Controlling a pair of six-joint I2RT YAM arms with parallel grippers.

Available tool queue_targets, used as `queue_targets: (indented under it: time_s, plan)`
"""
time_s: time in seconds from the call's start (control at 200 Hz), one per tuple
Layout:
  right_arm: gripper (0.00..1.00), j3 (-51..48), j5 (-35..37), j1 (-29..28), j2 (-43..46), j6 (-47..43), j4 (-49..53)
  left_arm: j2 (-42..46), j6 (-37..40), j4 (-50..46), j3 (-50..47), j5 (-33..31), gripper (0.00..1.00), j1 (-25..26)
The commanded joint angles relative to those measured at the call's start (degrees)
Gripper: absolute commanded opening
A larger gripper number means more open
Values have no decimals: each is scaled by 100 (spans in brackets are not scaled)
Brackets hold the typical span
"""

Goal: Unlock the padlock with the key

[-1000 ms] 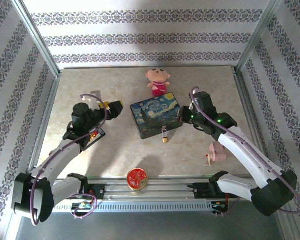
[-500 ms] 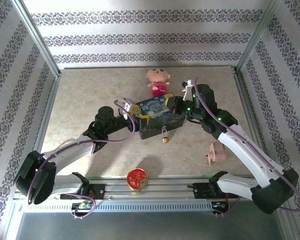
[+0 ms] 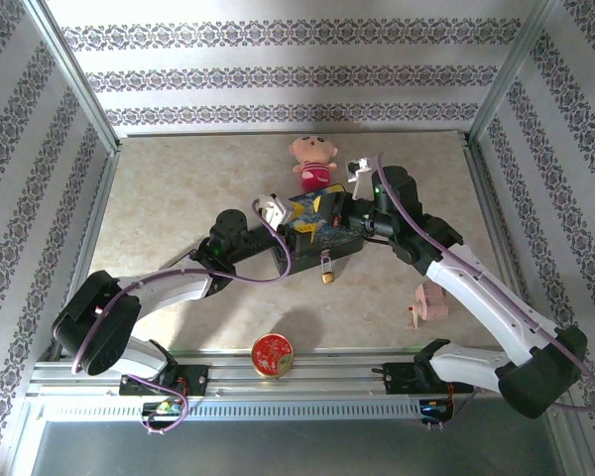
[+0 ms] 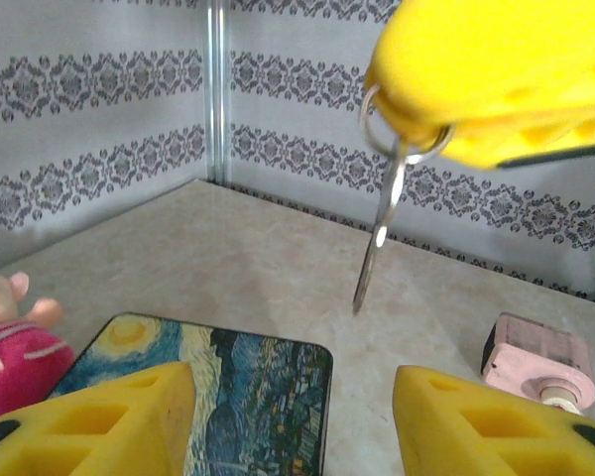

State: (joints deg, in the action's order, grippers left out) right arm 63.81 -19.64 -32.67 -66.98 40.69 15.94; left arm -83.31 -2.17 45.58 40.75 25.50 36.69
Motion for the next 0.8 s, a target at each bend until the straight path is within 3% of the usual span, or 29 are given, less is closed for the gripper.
queue_targets:
  time_s: [0.0, 0.45, 0.65, 0.795]
  plan:
    - [0, 116, -178, -69, -8, 87, -217, -27, 288, 450, 214, 244, 52, 111]
    - [0, 106, -295, -94, 6, 89, -173, -160, 411, 732, 359, 275, 33, 126]
    - [0, 96, -232, -93, 10, 80, -156, -112, 419, 718, 320, 309, 30, 126]
    - [0, 113, -225, -91, -17, 71, -159, -46, 446, 637, 274, 215, 17, 125]
